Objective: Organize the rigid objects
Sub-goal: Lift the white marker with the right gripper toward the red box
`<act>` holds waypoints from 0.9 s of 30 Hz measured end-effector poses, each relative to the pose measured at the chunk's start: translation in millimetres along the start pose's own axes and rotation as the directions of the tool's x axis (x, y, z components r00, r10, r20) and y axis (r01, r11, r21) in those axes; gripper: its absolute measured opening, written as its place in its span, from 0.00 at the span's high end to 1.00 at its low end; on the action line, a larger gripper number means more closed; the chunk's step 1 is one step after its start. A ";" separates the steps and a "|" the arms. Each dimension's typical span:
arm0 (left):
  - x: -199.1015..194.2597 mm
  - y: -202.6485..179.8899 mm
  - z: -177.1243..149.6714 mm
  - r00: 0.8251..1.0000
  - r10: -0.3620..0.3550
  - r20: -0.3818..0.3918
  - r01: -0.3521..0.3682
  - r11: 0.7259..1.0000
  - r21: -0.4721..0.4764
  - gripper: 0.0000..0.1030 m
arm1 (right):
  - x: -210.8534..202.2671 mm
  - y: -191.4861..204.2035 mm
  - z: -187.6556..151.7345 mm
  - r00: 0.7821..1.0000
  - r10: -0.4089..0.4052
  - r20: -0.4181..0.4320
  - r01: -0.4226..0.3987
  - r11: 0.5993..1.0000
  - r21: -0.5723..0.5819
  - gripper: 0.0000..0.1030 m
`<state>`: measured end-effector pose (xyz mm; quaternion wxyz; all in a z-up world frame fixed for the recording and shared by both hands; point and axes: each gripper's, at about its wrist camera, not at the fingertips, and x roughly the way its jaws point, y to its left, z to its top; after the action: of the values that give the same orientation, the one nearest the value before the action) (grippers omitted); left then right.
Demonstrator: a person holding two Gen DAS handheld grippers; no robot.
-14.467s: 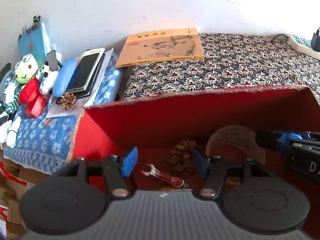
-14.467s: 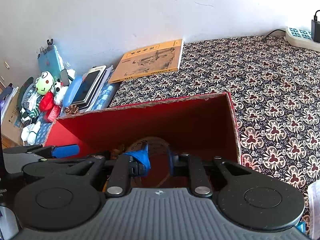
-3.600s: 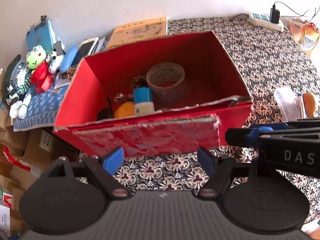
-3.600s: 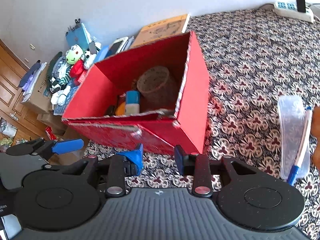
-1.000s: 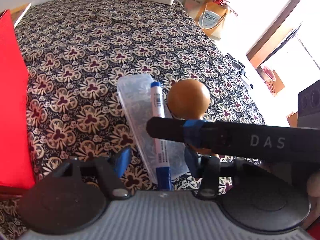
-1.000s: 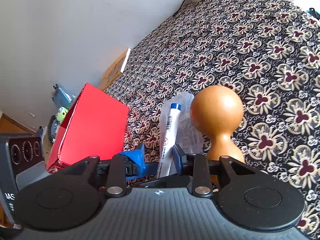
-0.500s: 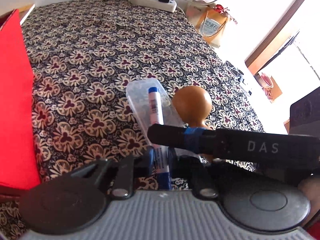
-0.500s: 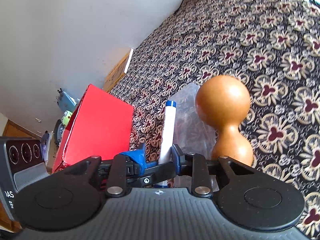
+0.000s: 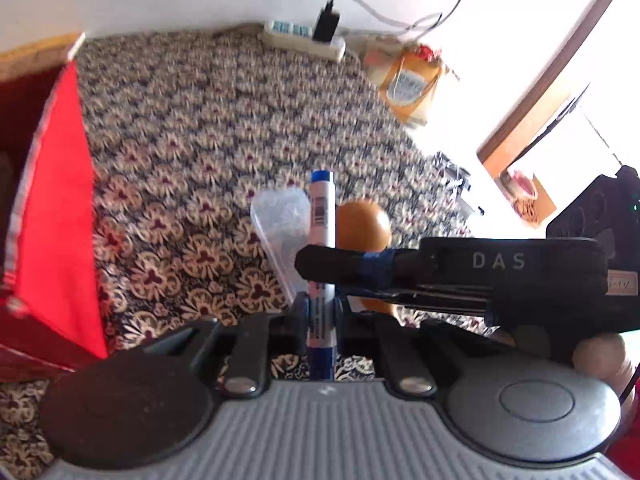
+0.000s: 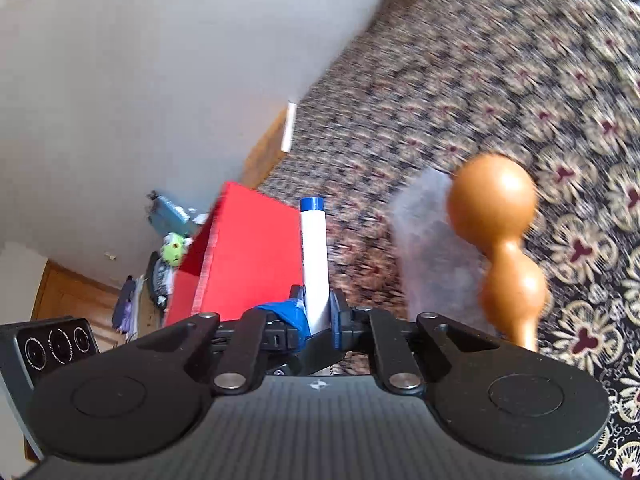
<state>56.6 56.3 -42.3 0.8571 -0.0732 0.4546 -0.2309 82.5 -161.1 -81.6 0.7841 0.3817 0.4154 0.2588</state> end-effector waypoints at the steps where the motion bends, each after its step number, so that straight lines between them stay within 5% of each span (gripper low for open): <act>1: -7.7 -1.4 0.7 1.000 0.006 0.017 -0.006 1.000 0.001 0.93 | -0.3 8.4 2.4 1.000 0.011 -0.005 -0.011 1.000 -0.013 1.00; 8: -68.3 4.7 8.5 0.988 0.075 0.133 -0.072 0.997 -0.024 0.93 | 20.9 70.2 15.2 0.994 0.082 -0.073 -0.092 0.986 -0.140 1.00; 15: -121.8 50.6 28.8 0.970 0.131 0.207 -0.126 0.991 -0.036 0.93 | 62.6 131.4 21.8 0.985 0.106 -0.136 -0.138 0.957 -0.256 1.00; 19: -135.0 84.4 41.9 0.966 0.149 0.212 -0.147 0.989 -0.027 0.93 | 97.5 161.7 23.0 0.987 0.063 -0.146 -0.106 0.945 -0.308 1.00; 27: -118.2 157.5 47.4 0.987 0.098 0.129 -0.094 0.995 -0.032 0.92 | 163.8 184.9 10.4 0.976 -0.134 -0.172 0.056 0.917 -0.394 1.00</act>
<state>90.3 246.0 20.3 0.8940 -0.0773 0.4037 -0.1782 160.2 59.6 -1.8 0.8110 0.1714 0.4491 0.3335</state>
